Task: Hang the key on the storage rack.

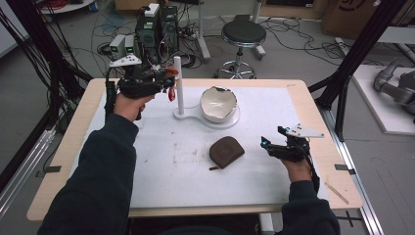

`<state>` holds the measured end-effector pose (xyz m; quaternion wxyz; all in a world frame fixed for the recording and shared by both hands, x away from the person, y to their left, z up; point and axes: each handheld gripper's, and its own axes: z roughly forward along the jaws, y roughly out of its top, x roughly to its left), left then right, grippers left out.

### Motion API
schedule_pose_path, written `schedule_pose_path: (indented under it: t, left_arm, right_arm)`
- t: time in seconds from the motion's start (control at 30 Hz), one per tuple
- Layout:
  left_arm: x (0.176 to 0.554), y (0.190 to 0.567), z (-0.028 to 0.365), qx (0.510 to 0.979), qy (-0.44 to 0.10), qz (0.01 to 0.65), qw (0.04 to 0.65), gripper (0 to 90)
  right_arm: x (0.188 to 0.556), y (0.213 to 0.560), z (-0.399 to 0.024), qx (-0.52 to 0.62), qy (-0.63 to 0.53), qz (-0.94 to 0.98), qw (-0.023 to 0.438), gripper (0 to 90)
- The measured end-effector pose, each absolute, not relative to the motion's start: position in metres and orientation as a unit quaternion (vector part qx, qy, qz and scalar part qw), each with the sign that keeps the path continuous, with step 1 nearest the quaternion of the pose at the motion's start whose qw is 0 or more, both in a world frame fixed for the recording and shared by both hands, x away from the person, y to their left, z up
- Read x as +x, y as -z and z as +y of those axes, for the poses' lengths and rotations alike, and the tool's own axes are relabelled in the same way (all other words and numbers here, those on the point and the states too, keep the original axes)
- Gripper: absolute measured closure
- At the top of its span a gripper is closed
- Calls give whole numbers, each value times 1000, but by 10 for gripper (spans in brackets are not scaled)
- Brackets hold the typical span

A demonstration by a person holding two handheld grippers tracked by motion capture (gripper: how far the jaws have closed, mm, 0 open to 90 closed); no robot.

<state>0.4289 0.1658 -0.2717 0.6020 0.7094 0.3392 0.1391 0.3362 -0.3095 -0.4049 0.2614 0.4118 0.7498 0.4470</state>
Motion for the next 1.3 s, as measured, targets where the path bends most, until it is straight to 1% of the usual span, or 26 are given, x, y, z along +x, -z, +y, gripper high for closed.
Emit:
schedule_pose_path:
  t: [0.43,0.77,0.93,1.1,1.3]
  left_arm:
    - [437,277,156,715,-130,344,594,554]
    - [449,285,163,692,-127,375,603,554]
    - [452,289,165,688,-134,385,600,554]
    - [452,300,173,688,-147,401,587,553]
    - [445,323,188,694,-148,418,568,551]
  right_arm:
    - [336,405,-309,409,-448,751,260,212]
    - [336,405,-308,409,-448,752,257,212]
    - [337,406,-308,408,-448,753,256,212]
    - [336,406,-309,408,-449,752,257,212]
    - [336,405,-309,409,-448,752,256,212]
